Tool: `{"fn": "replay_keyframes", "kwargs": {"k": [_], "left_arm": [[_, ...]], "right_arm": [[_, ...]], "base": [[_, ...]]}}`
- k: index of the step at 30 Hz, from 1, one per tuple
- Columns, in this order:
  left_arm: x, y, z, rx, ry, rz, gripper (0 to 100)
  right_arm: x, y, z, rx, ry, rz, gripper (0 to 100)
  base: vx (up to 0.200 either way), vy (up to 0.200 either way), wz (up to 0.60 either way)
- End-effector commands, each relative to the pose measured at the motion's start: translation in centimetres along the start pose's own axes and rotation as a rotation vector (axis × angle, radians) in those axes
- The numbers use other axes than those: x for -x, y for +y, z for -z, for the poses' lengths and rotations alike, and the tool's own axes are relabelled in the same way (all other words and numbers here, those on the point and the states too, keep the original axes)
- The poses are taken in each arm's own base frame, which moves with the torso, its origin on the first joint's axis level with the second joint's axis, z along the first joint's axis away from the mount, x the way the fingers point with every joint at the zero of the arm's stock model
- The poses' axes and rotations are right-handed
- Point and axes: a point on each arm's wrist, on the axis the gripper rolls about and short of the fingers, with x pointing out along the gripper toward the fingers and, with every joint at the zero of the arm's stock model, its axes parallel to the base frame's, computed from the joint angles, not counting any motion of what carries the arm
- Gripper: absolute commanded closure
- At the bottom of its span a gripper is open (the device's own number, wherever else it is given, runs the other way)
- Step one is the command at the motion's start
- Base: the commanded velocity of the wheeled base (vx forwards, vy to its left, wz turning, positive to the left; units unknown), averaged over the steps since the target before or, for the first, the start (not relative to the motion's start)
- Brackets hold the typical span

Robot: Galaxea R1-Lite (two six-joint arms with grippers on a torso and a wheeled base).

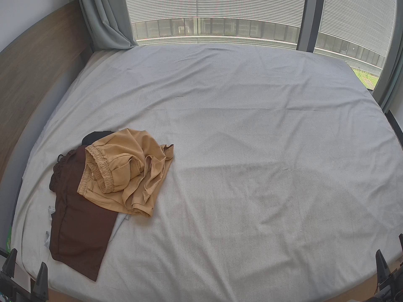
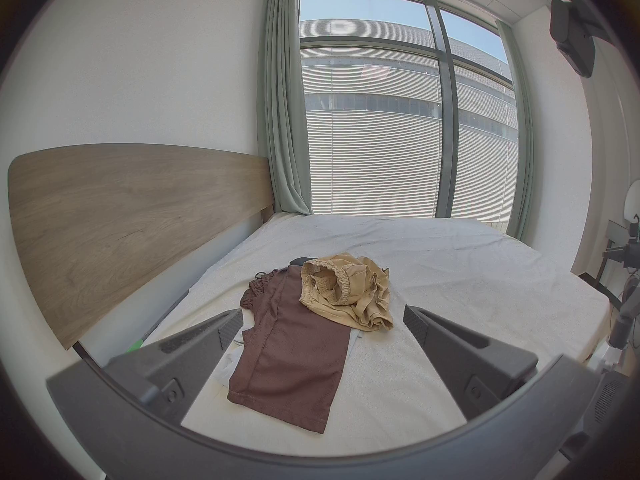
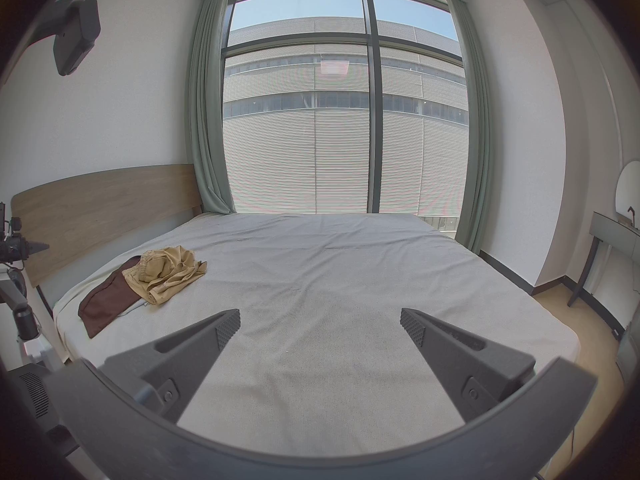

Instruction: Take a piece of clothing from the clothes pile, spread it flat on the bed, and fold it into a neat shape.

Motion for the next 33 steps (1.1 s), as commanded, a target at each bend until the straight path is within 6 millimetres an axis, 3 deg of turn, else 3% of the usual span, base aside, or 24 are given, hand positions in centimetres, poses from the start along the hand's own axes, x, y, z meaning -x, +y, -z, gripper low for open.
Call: {"fn": "replay_keyframes", "kwargs": {"k": [1,5,6,8,17,33], "left_arm": [[0.0,0.0,0.5,-0.002,0.001,0.001,0],[0.2,0.0,-0.2,0.0,-0.04,0.0,0],[1.0,0.0,-3.4,0.009,-0.148,-0.006,0],[1.3,0.0,-6.0,0.015,-0.173,0.005,0],[0.0,-0.1,-6.7,0.023,-0.083,0.046,0],[-3.9,-0.9,-8.1,0.246,0.157,0.224,0]], "right_arm": [[0.0,0.0,0.5,0.0,0.002,-0.002,0],[0.0,0.0,0.5,-0.001,0.002,0.0,0],[0.0,0.0,0.5,-0.001,0.0,0.0,0],[0.0,0.0,0.5,0.002,0.0,0.0,0],[0.0,0.0,0.5,-0.001,0.0,0.0,0],[0.0,0.0,0.5,-0.003,0.0,-0.002,0]], "base": [[0.0,0.0,0.0],[0.0,0.0,0.0],[0.0,0.0,0.0],[0.0,0.0,0.0],[0.0,0.0,0.0],[0.0,0.0,0.0]]}}
